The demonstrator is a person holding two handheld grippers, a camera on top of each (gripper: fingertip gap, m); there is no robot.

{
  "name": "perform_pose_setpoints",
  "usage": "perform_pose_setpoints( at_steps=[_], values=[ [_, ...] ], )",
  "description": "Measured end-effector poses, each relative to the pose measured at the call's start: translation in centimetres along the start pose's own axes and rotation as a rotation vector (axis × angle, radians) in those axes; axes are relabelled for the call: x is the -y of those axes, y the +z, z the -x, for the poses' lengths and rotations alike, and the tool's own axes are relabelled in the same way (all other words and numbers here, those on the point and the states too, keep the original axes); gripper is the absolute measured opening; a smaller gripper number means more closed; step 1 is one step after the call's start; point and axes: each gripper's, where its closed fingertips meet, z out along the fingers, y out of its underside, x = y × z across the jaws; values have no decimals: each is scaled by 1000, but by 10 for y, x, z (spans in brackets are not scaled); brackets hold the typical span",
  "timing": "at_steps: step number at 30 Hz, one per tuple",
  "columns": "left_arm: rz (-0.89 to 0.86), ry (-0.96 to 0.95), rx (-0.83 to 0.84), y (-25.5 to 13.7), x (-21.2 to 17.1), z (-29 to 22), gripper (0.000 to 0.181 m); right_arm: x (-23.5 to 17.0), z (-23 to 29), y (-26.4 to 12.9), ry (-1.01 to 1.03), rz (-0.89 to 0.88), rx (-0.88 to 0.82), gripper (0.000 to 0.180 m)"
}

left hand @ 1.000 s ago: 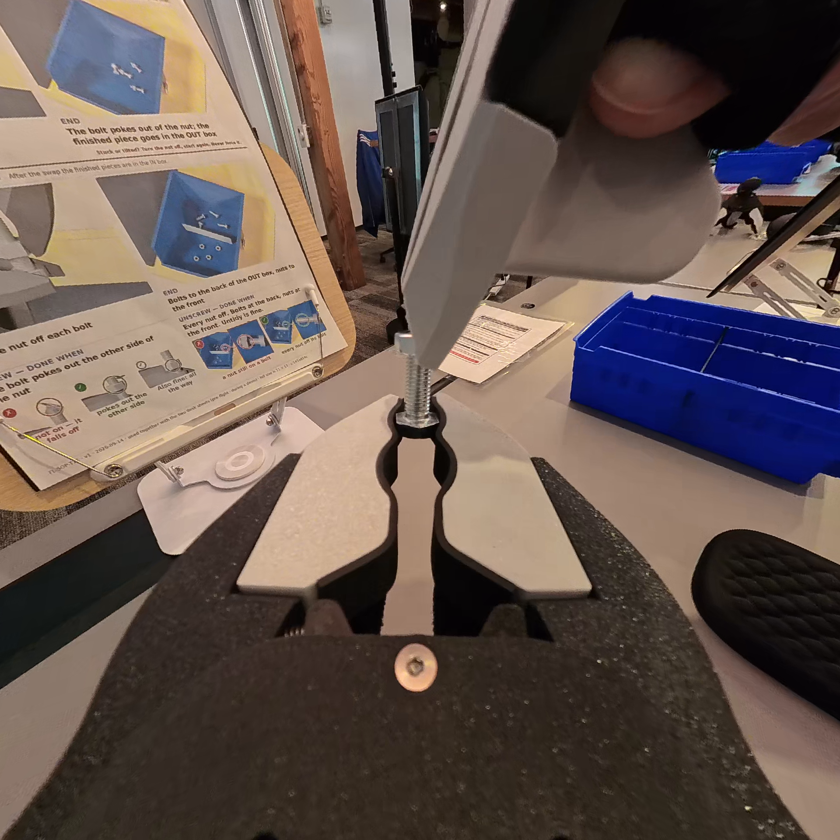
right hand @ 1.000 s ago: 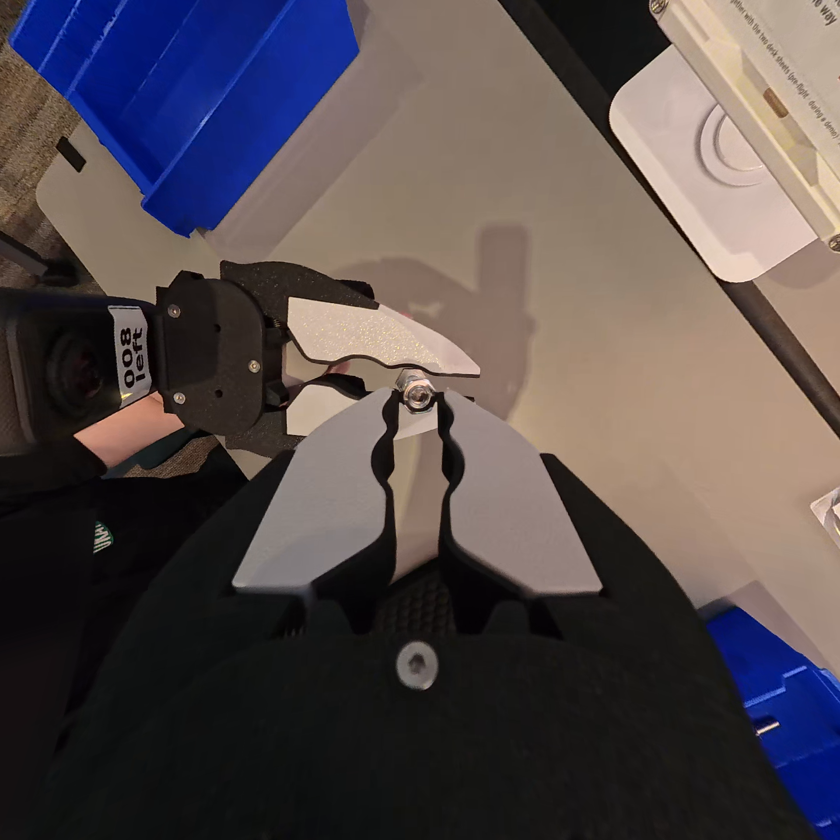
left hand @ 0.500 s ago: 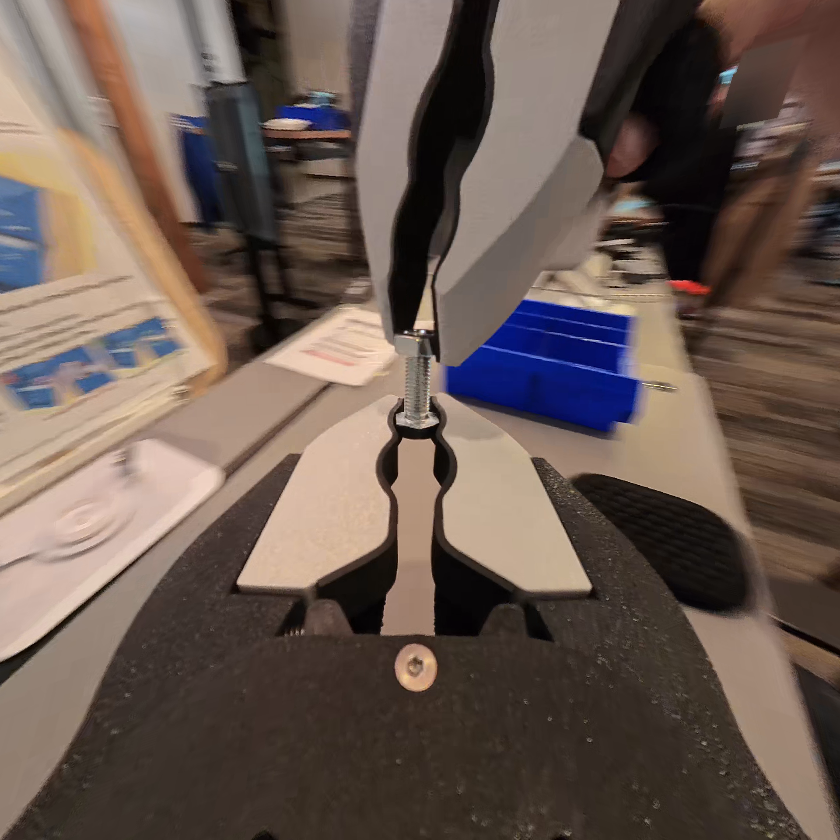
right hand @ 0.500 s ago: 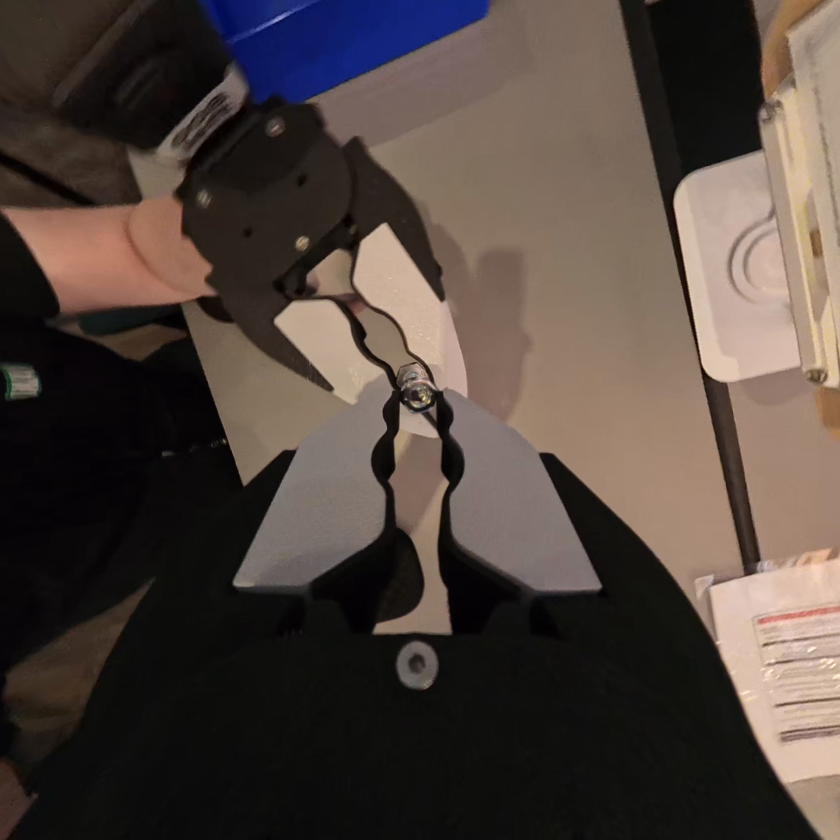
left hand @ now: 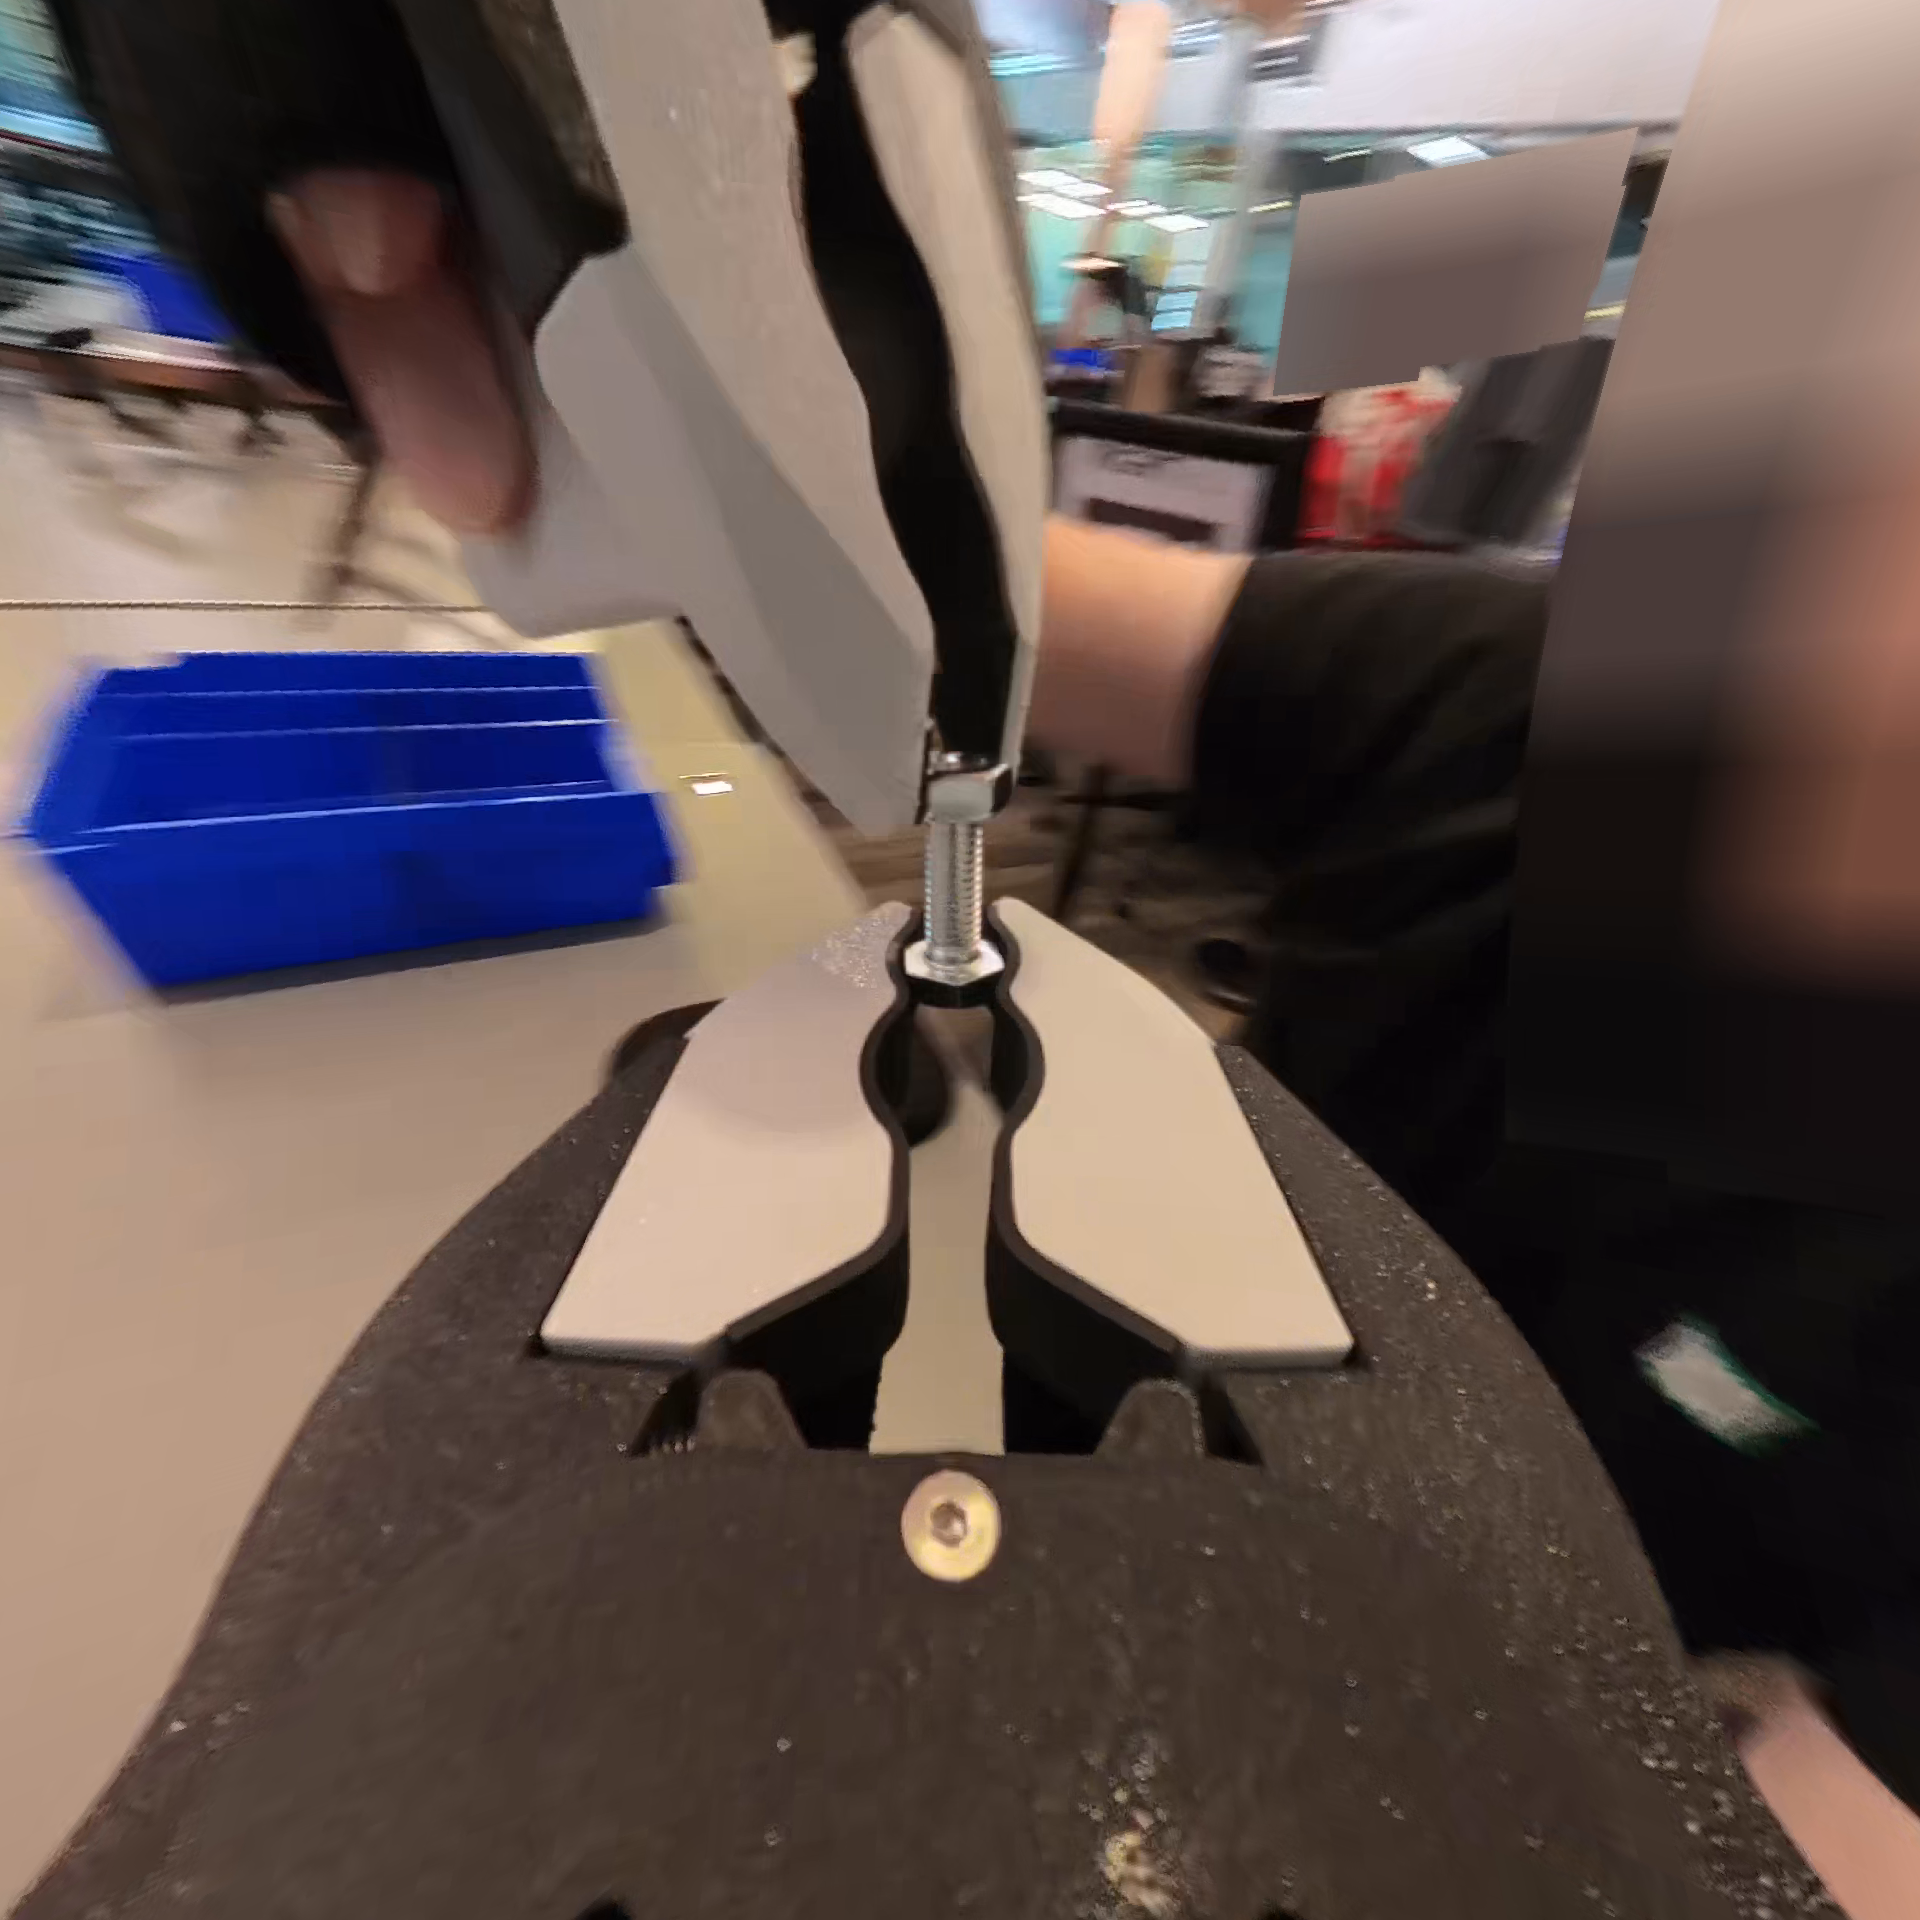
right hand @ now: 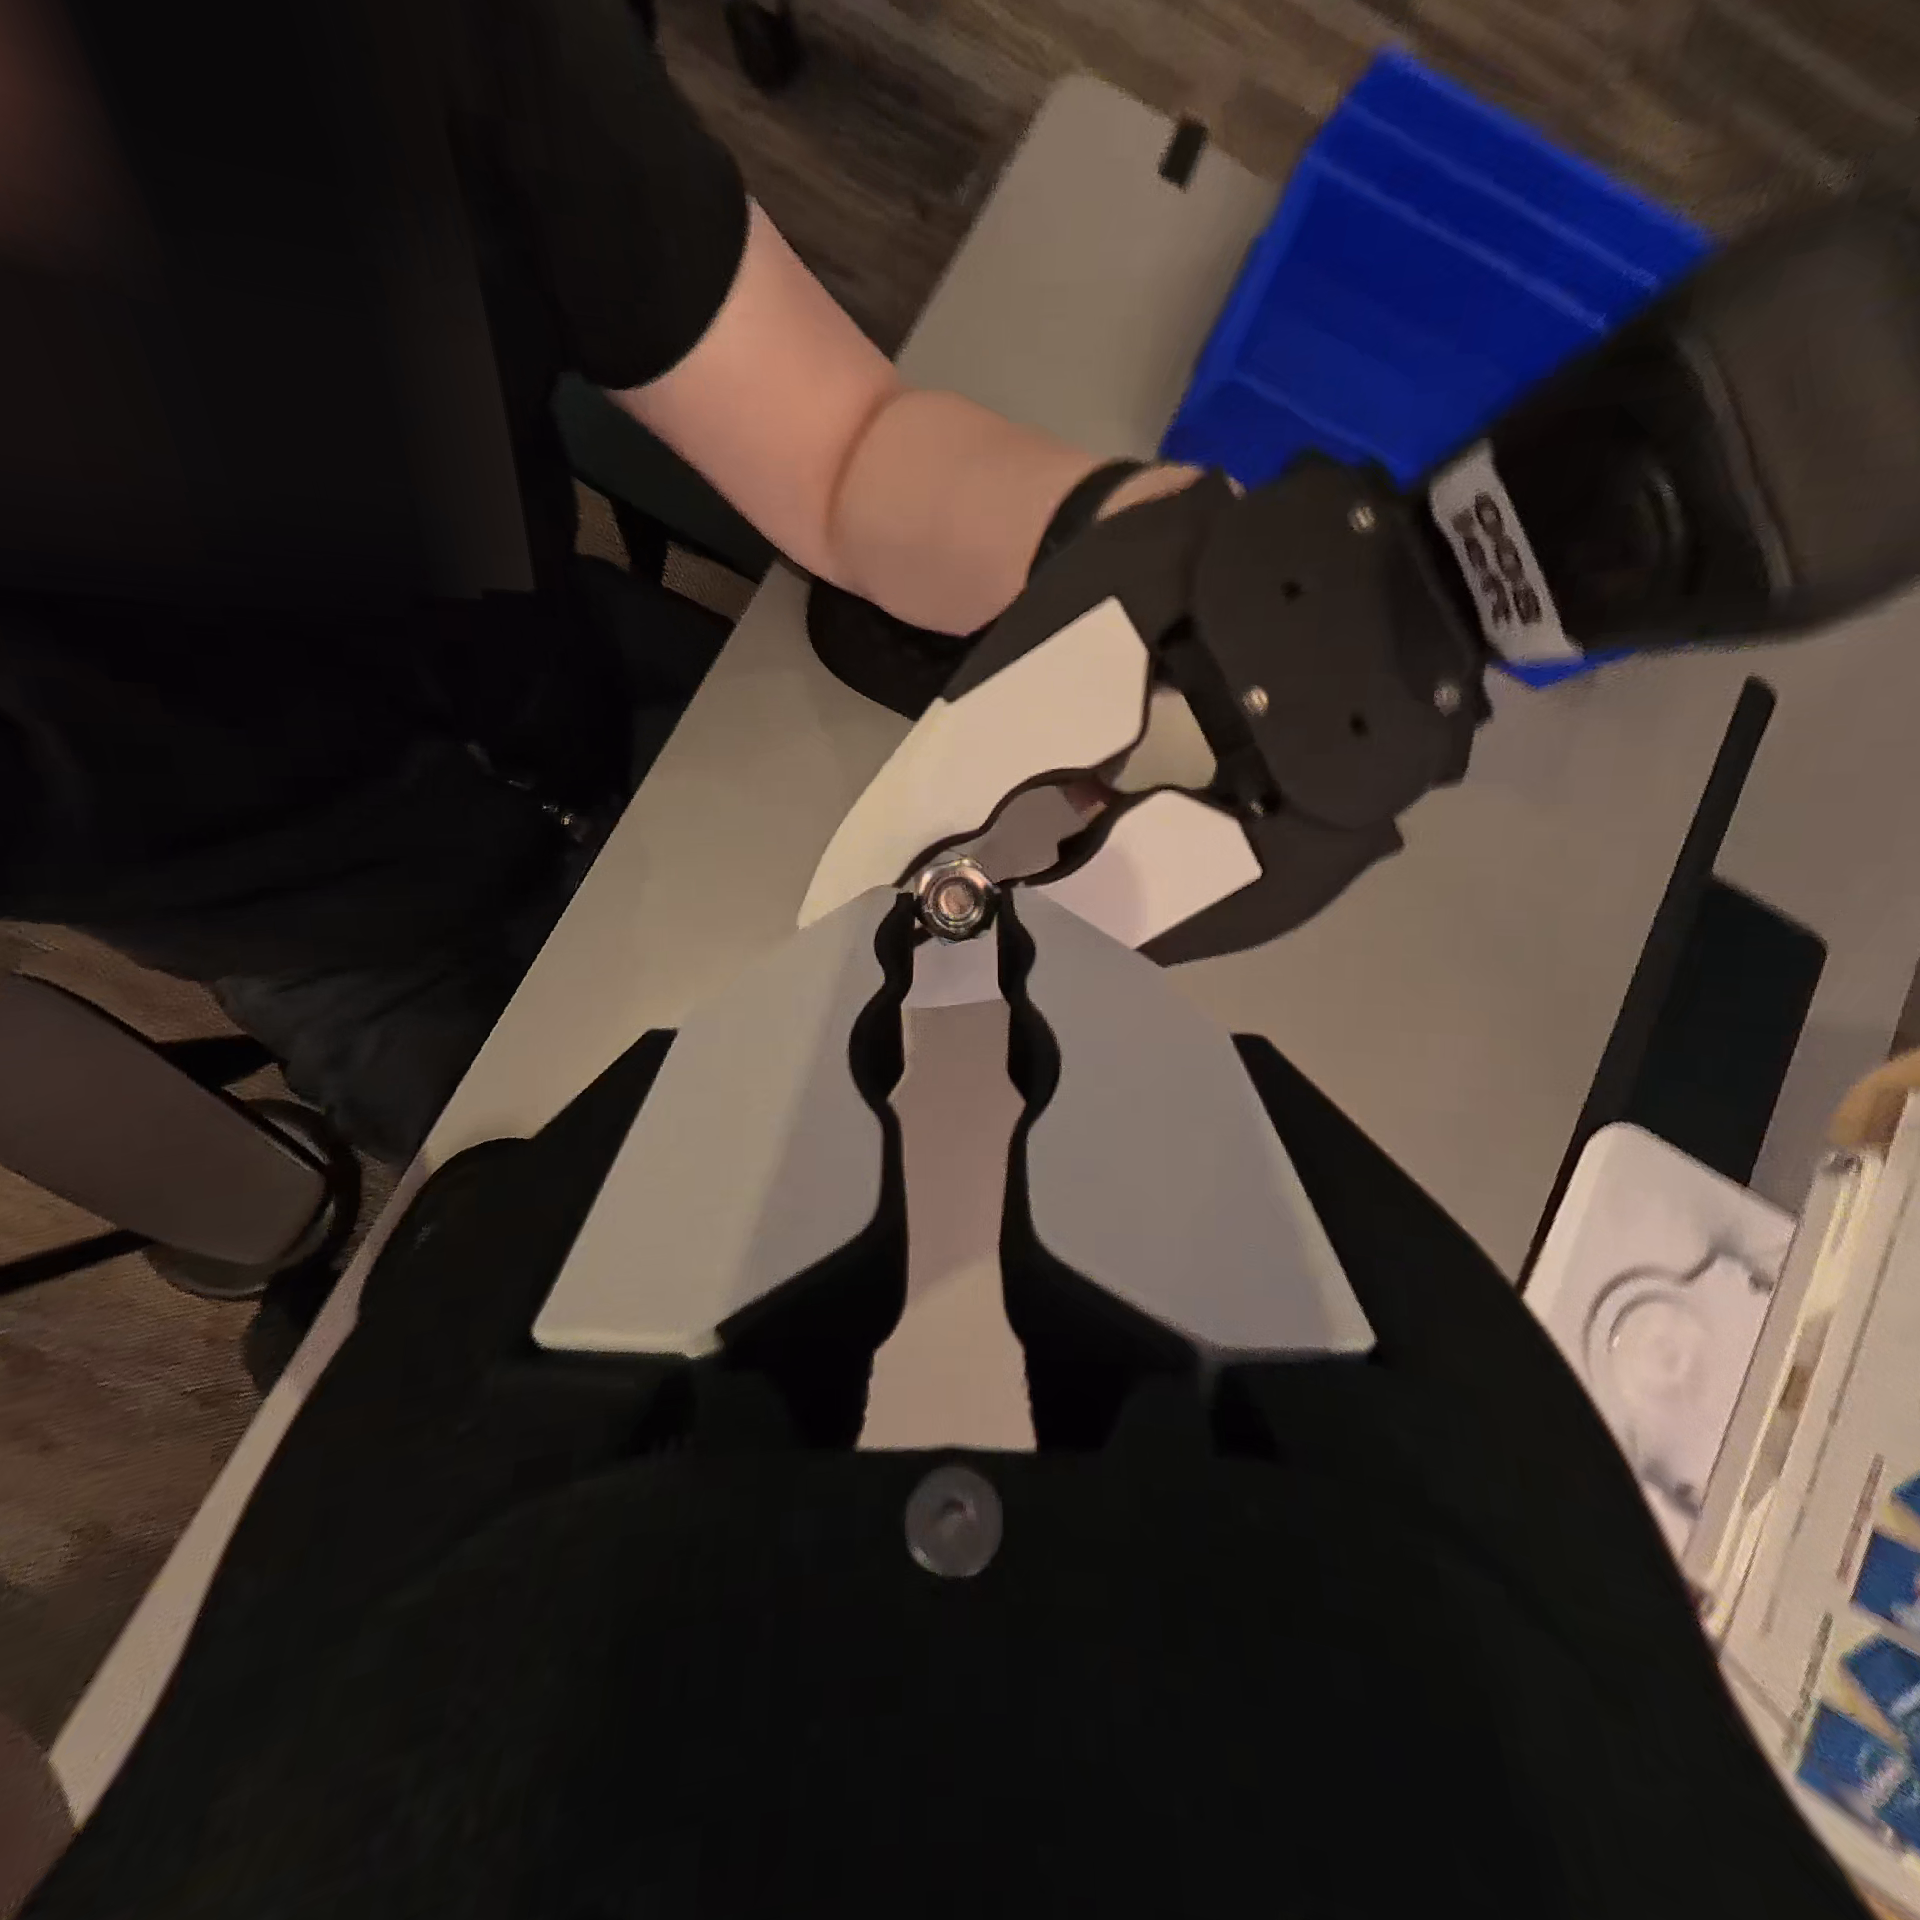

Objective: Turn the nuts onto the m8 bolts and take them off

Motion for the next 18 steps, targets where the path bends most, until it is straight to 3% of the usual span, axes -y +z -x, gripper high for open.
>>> perform_pose_setpoints(
  at_steps=[8,18],
  values=[
    [-14,-90,-427,11,-4,-51,10,20,32,10,-201,-70,46,15],
    [9,-116,-450,15,-6,-53,10,20,38,10,-186,-109,99,15]
  ],
)
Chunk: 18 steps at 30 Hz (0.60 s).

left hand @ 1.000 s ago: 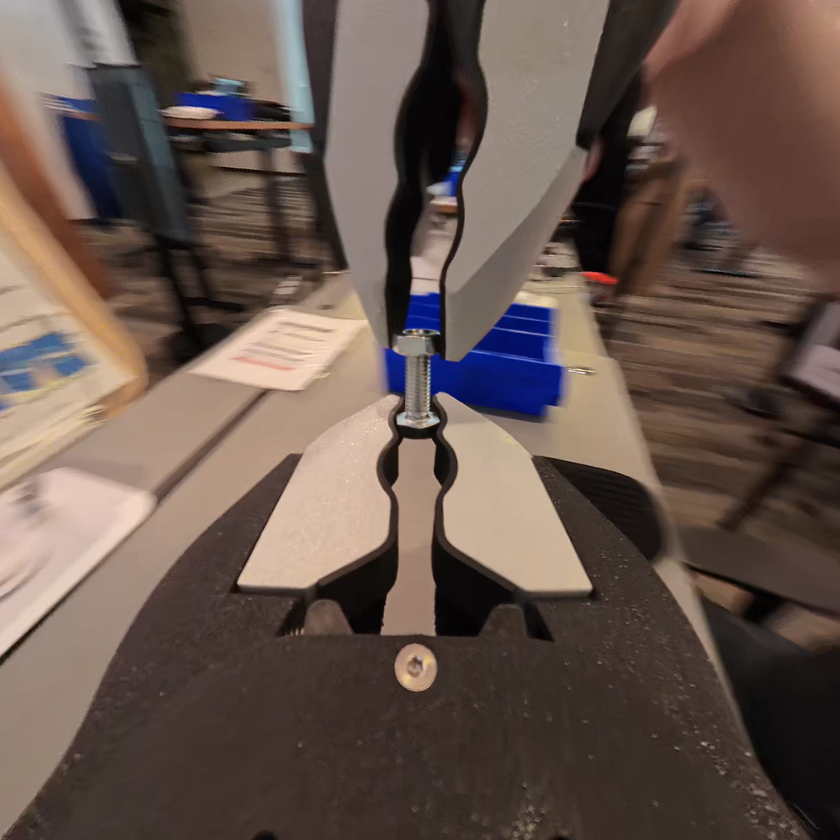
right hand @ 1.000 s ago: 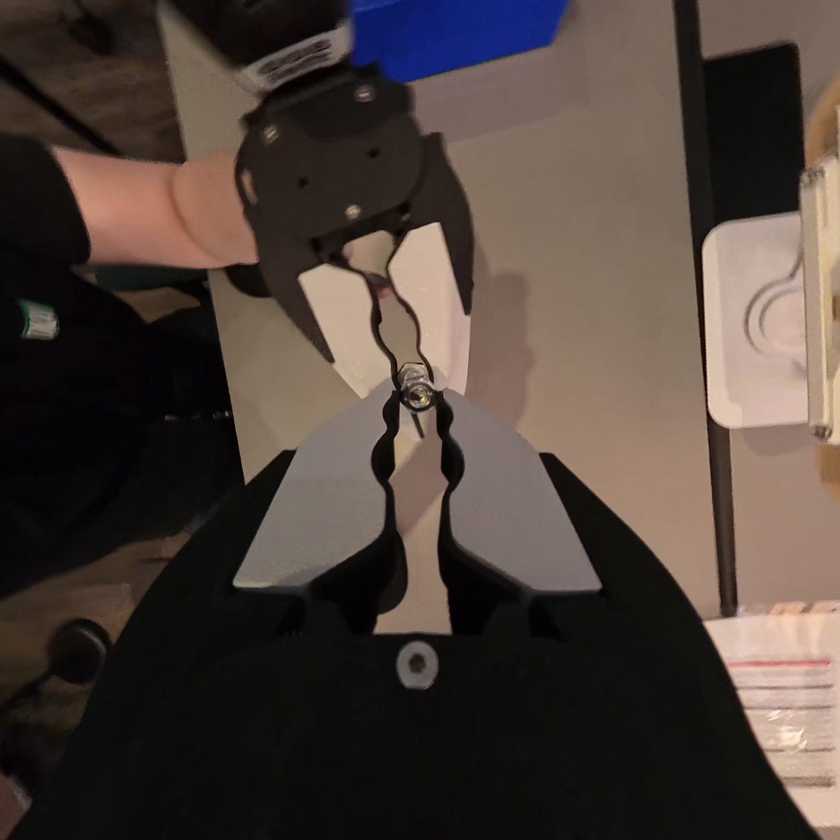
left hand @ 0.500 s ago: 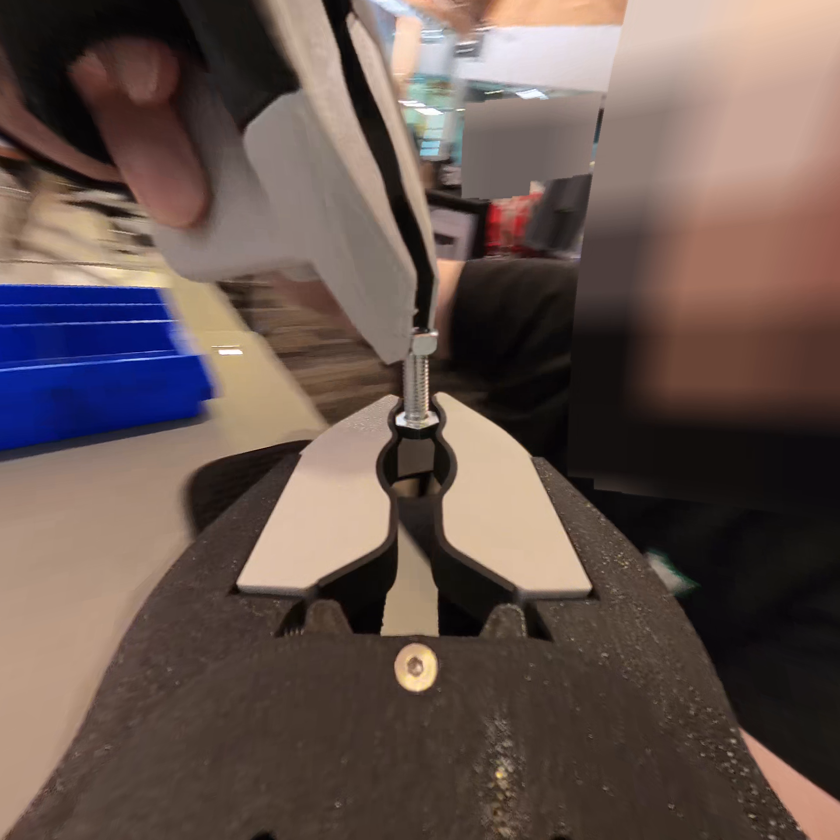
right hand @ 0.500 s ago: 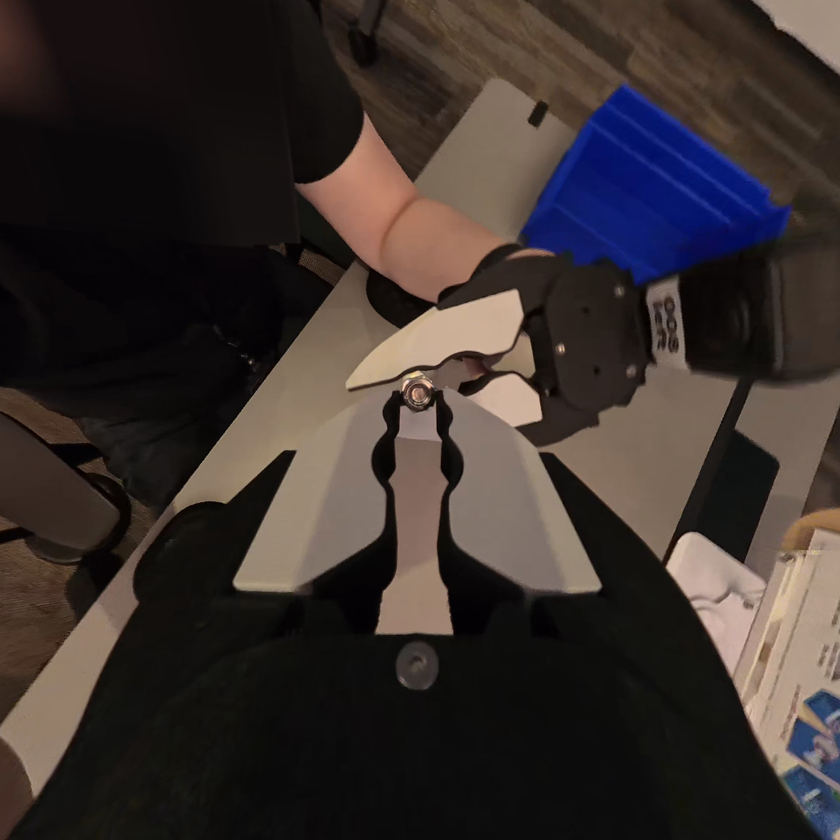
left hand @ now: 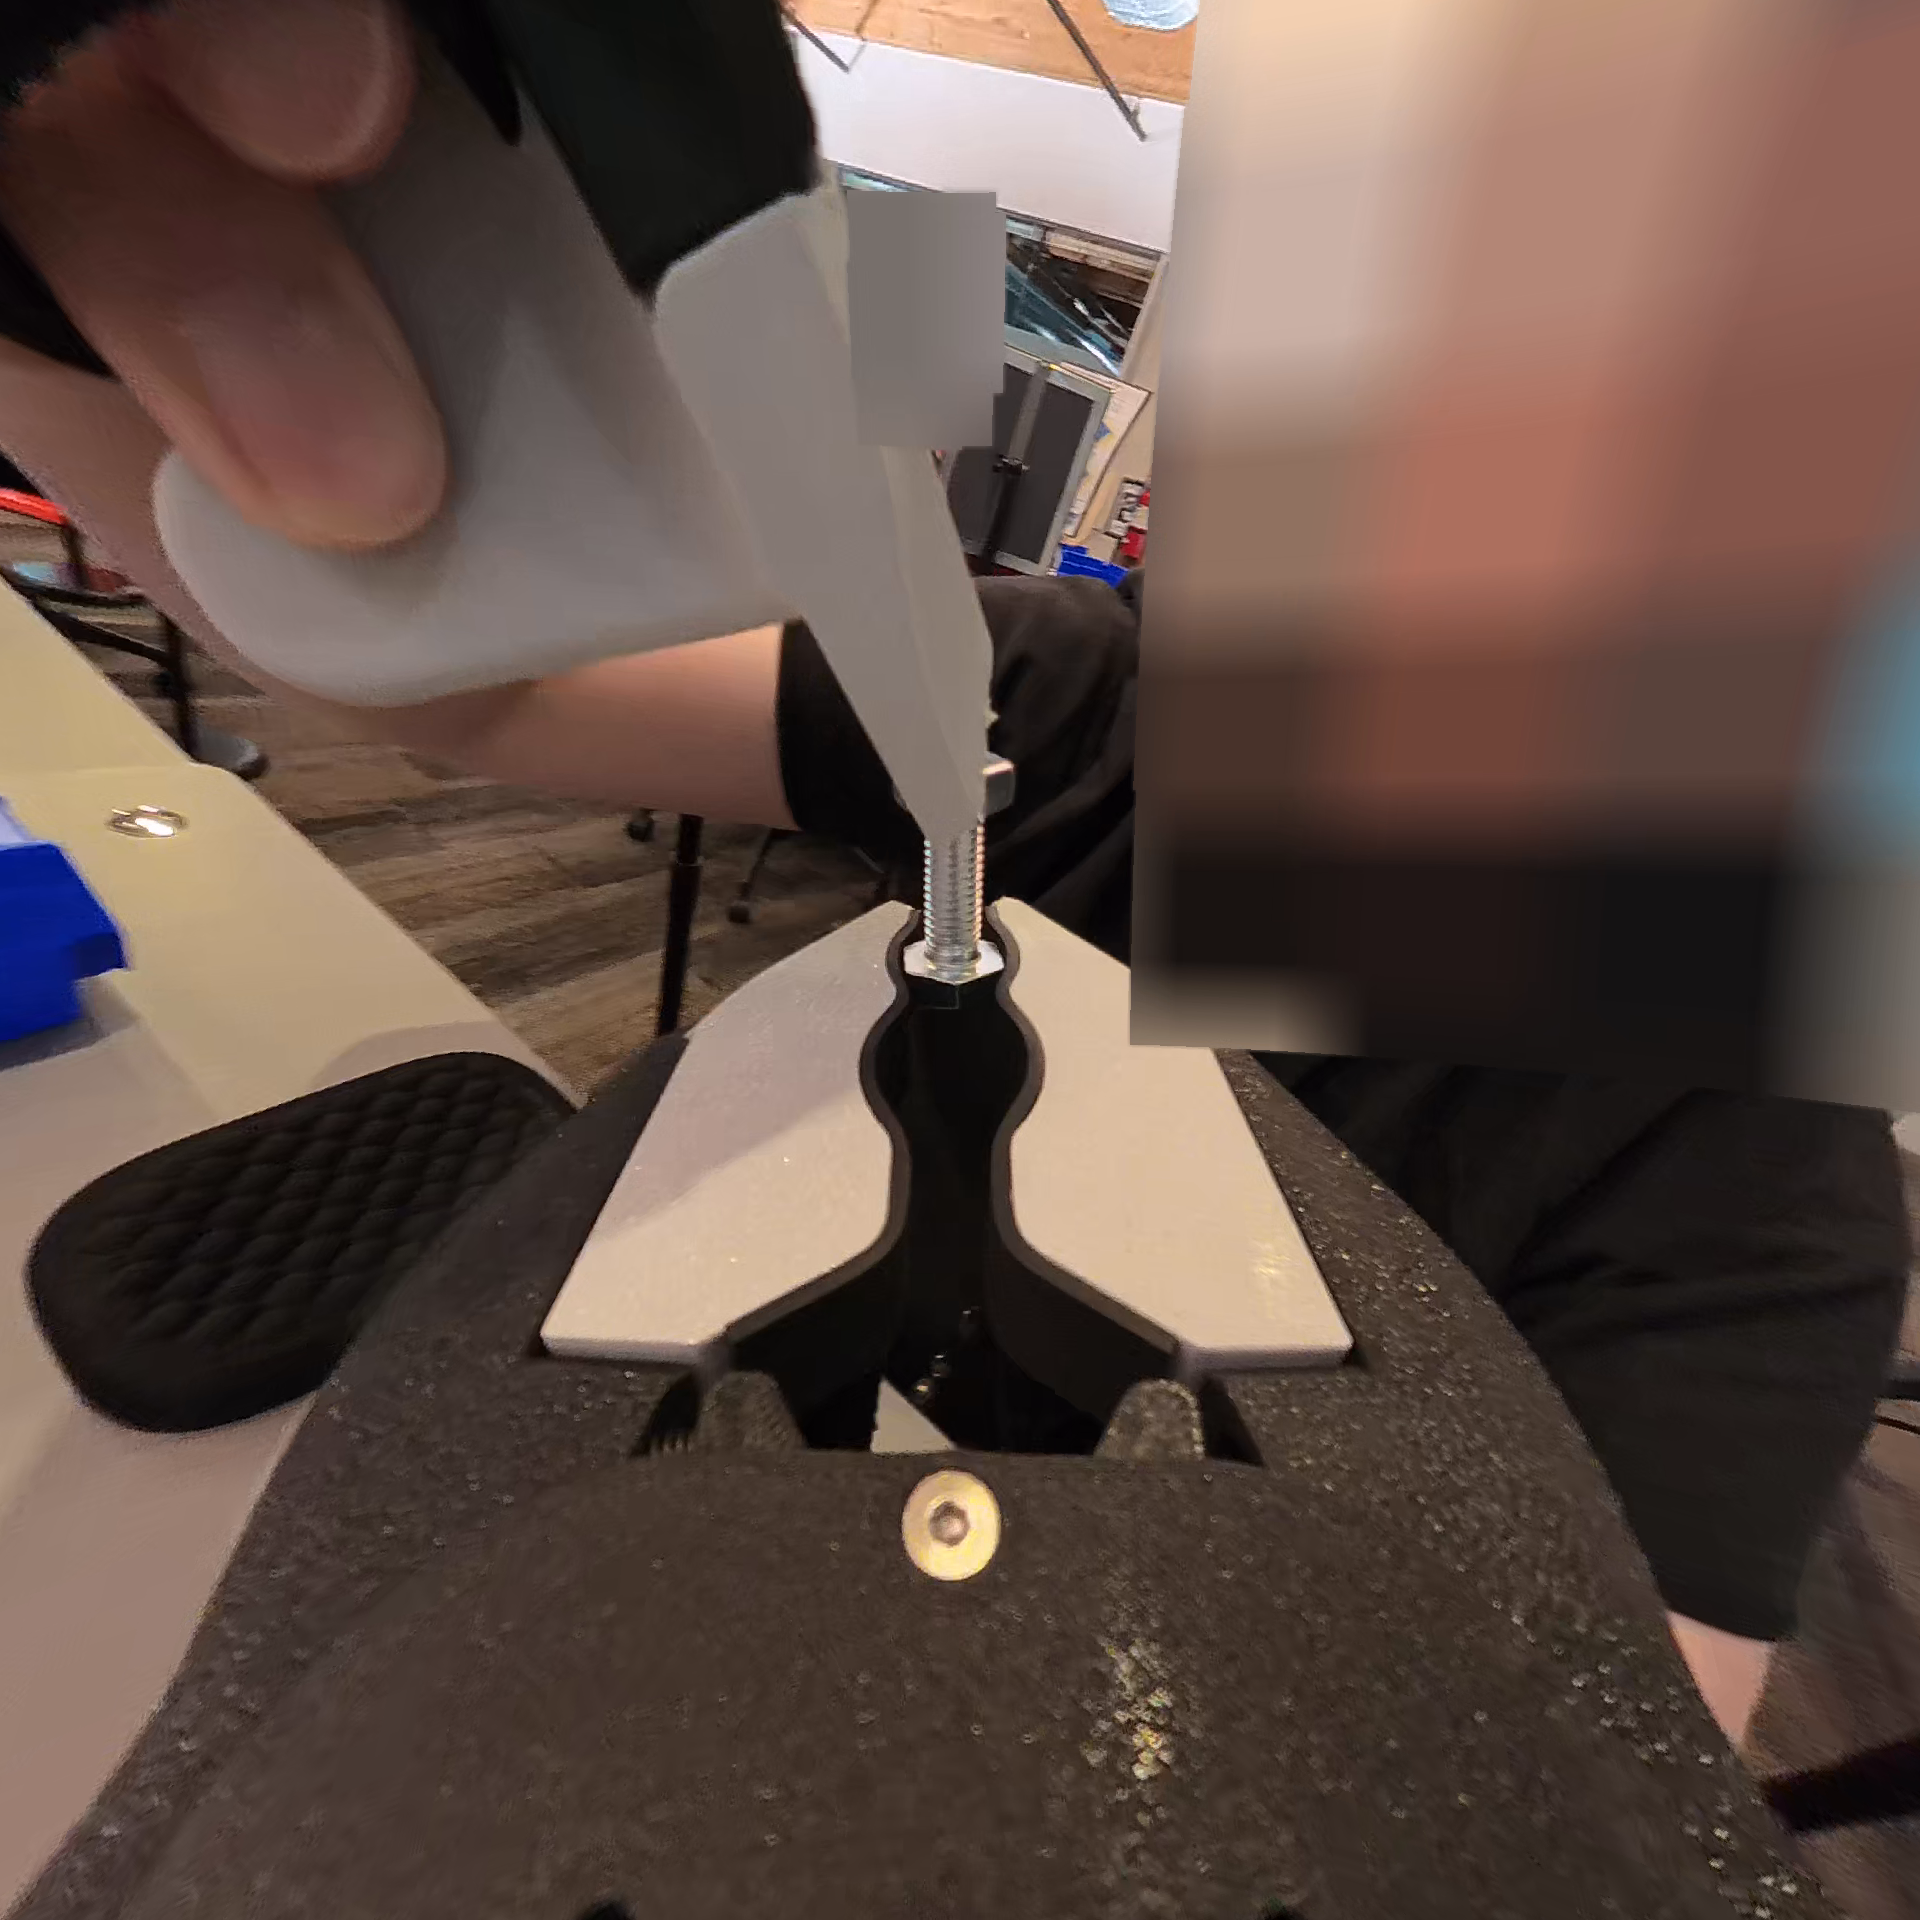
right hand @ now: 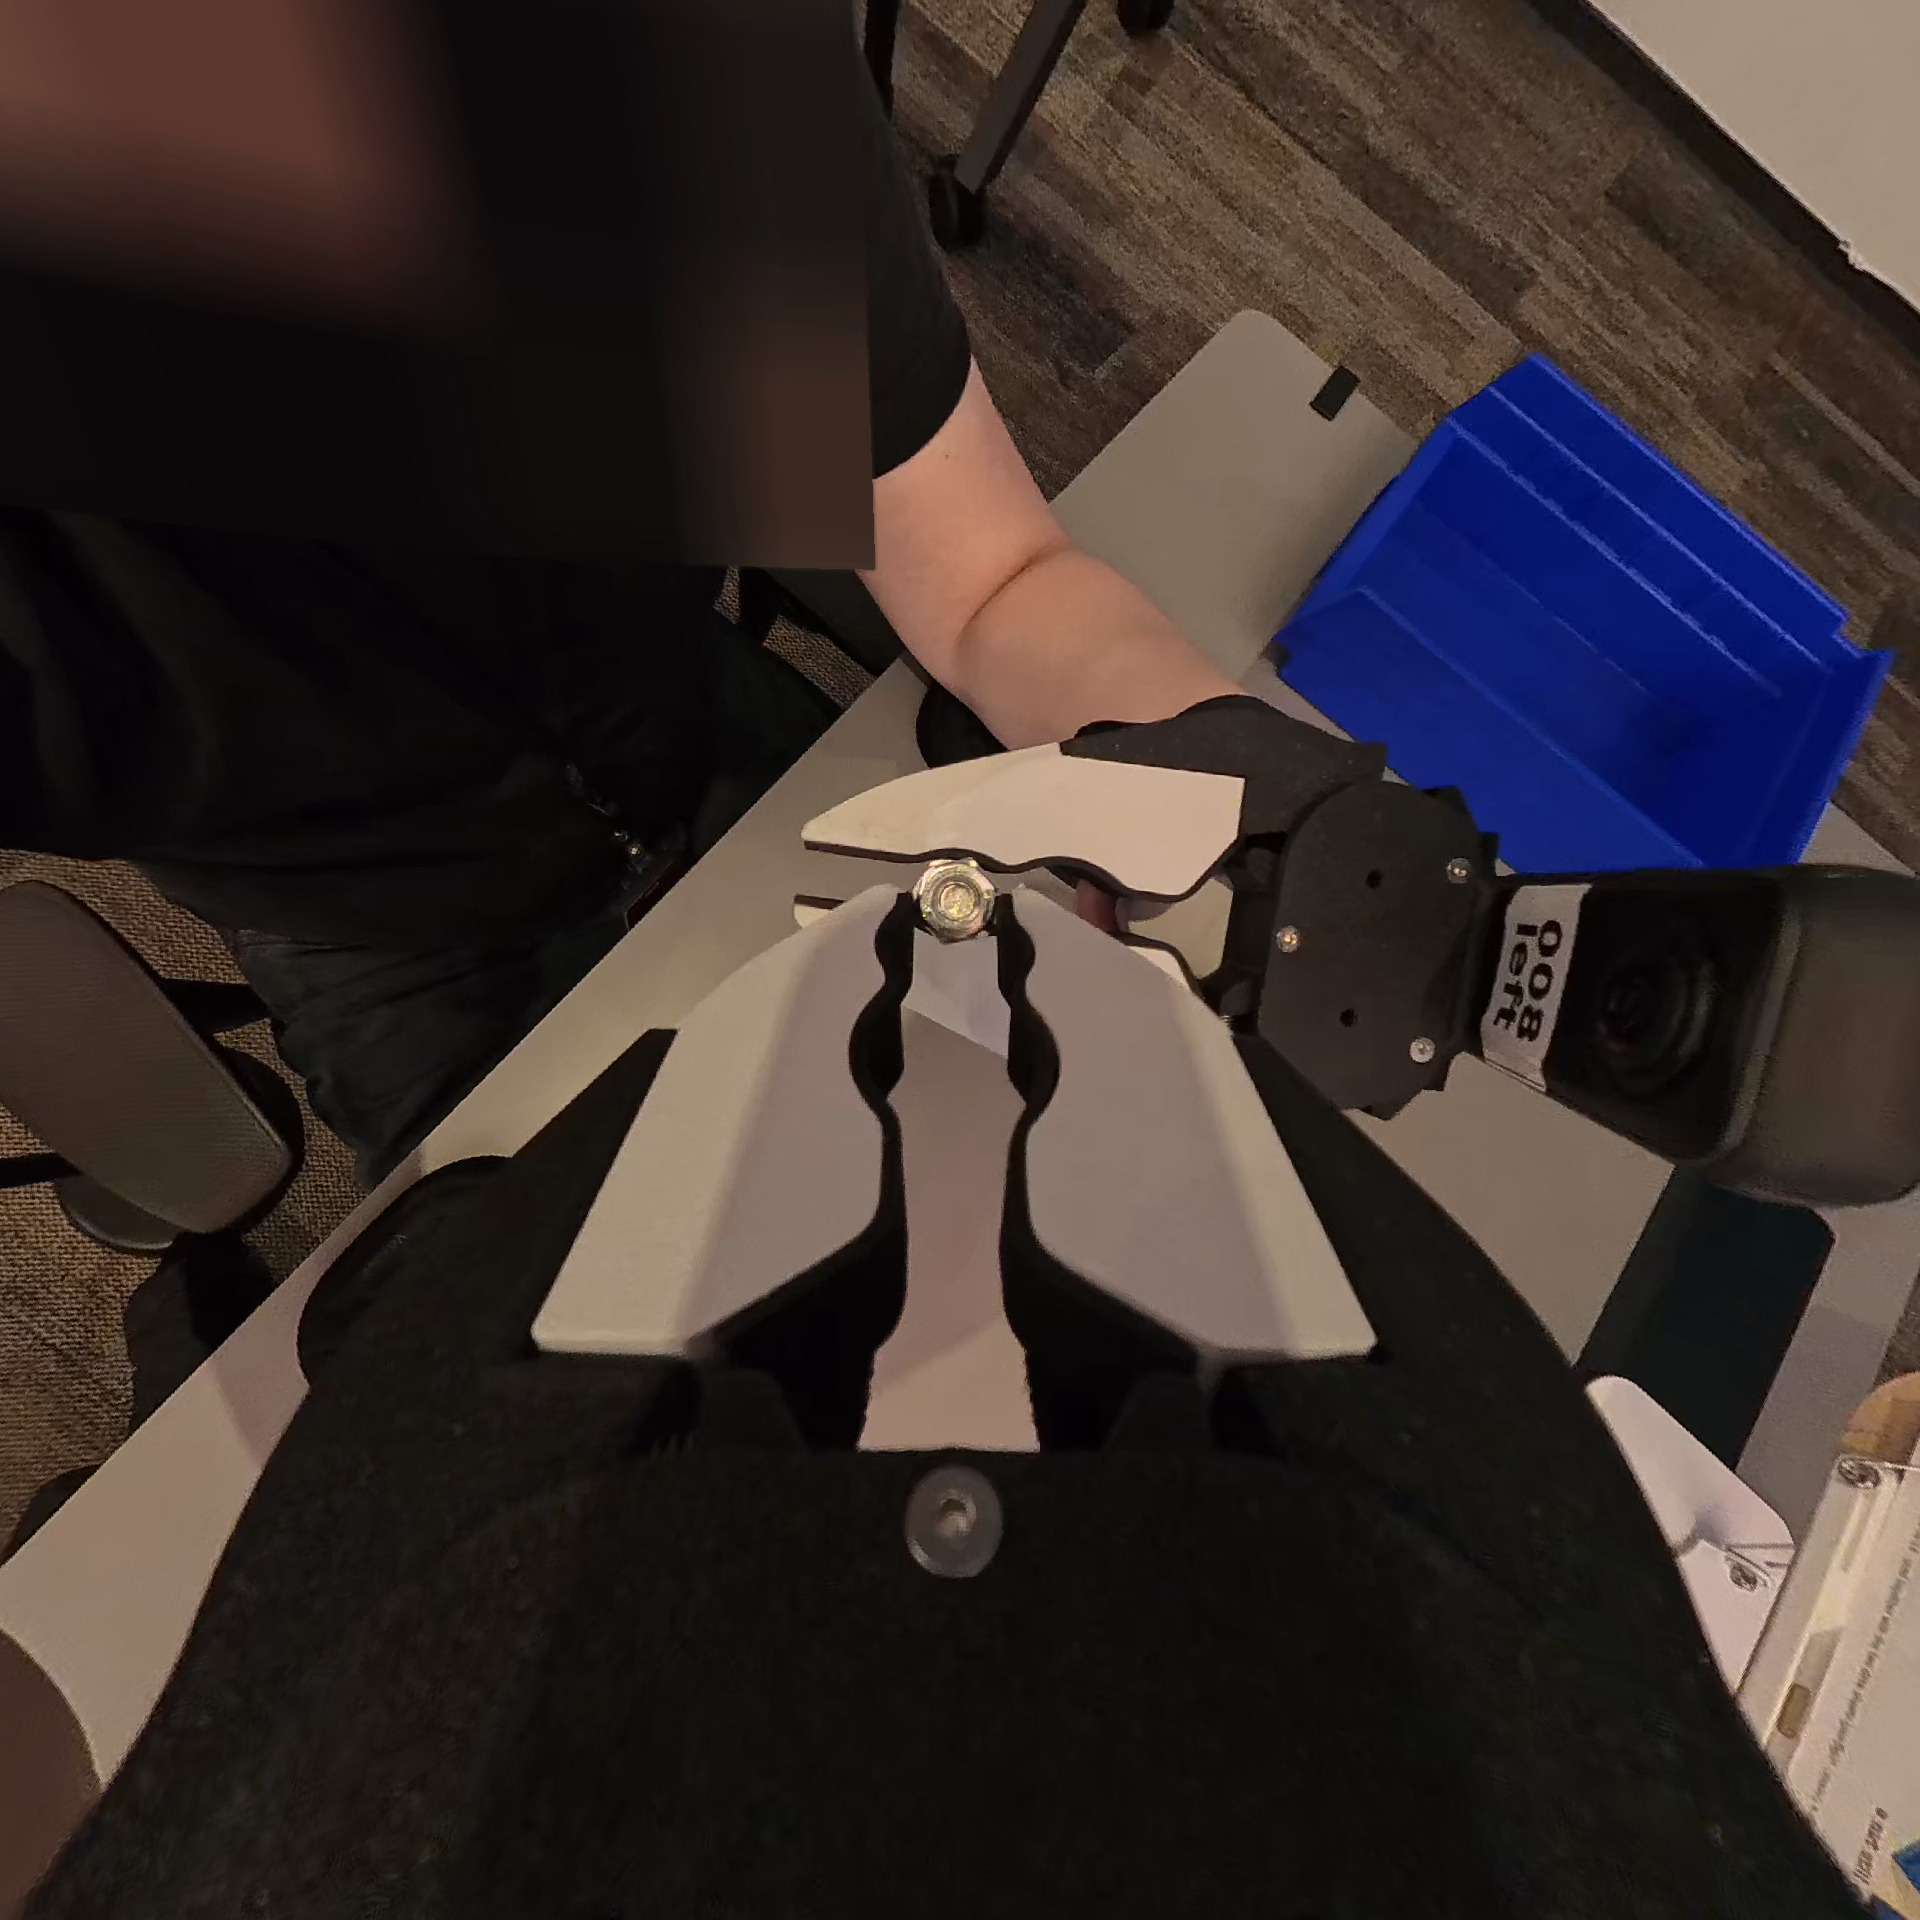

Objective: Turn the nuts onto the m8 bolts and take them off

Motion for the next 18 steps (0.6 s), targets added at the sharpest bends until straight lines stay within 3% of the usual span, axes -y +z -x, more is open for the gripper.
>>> perform_pose_setpoints(
  at_steps=[8,15,18],
  values=[
    [-10,9,22,-4,1,2,10,1,-3,-2,-8,15,-35,16],
    [-35,26,56,-7,8,8,10,-4,-11,0,48,31,-67,37],
    [-75,56,193,-18,19,26,10,-2,-23,-12,105,-9,-127,45]
  ],
)
